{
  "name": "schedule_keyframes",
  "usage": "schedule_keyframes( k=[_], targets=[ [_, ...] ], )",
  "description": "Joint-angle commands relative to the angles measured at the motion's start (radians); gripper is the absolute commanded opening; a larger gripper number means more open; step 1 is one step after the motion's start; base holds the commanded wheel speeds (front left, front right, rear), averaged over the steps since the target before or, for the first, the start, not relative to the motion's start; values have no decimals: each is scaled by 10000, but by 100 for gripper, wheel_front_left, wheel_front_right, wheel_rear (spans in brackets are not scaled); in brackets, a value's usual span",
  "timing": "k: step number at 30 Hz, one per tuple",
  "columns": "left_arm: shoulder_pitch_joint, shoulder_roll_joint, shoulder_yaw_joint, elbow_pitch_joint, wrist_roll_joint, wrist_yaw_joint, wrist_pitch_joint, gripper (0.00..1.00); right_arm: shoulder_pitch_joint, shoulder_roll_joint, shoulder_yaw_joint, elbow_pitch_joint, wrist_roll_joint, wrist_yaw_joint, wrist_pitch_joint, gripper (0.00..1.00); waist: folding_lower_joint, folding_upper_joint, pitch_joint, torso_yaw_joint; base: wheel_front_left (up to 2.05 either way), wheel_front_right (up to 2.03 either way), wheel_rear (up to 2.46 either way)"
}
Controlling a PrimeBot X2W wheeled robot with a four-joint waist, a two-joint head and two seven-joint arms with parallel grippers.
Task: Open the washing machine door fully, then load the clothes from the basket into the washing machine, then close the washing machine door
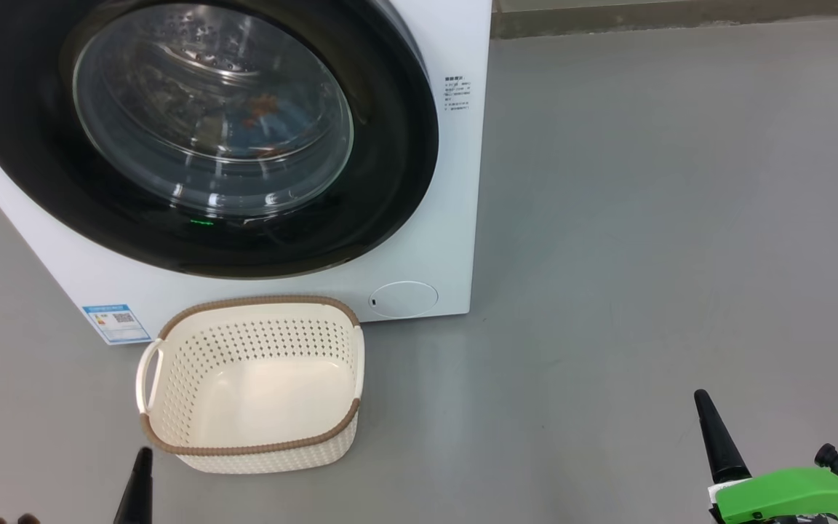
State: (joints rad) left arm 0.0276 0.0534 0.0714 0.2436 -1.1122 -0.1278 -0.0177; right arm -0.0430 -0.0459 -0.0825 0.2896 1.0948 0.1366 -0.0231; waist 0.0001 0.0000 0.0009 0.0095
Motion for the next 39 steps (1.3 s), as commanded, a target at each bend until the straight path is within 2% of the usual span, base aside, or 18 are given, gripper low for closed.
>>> schedule_keyframes(
  k=[1, 39],
  targets=[
    [-545, 102, 262, -184, -329, -20, 59, 0, -452, -38, 80, -308, 391, -38, 95, 0, -1, 0, 1, -3, 0, 0, 0],
    [-1265, -17, 410, -6, -4436, -28, 1172, 0, -626, -42, -264, -433, 4605, -57, 1216, 0, -1, 0, 19, -84, 0, 0, 0]
  ],
)
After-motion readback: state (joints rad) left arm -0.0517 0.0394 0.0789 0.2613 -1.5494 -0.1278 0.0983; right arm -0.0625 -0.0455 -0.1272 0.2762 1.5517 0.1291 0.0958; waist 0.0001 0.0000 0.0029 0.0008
